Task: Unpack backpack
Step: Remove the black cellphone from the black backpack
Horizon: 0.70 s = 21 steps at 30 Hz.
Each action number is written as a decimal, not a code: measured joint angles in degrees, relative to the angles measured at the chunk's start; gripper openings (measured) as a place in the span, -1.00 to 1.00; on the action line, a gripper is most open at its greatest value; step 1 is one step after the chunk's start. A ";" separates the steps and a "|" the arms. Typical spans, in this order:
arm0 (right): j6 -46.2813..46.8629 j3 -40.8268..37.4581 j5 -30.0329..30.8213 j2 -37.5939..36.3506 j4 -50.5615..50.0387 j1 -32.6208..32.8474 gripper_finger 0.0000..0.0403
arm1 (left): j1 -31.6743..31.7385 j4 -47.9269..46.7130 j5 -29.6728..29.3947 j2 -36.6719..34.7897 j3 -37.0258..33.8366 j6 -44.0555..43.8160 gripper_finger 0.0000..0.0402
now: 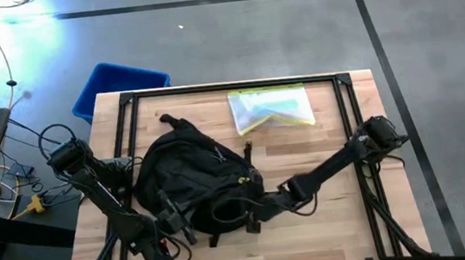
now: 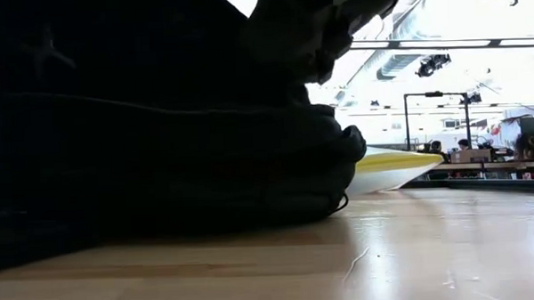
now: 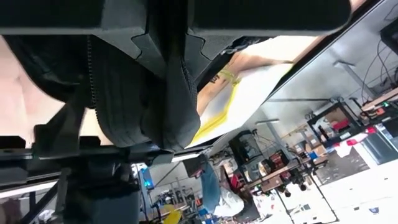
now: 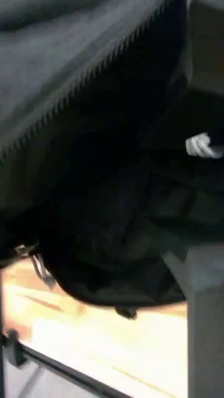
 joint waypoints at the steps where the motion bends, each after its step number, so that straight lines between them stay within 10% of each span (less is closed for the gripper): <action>1: -0.63 0.80 -0.76 0.46 -1.06 -0.15 0.00 | 0.00 1.07 -0.21 0.00 0.00 1.18 -1.00; 21: -17.34 24.81 14.79 17.97 -31.96 -2.37 0.07 | -0.18 9.27 -4.67 0.00 -0.02 8.31 -1.00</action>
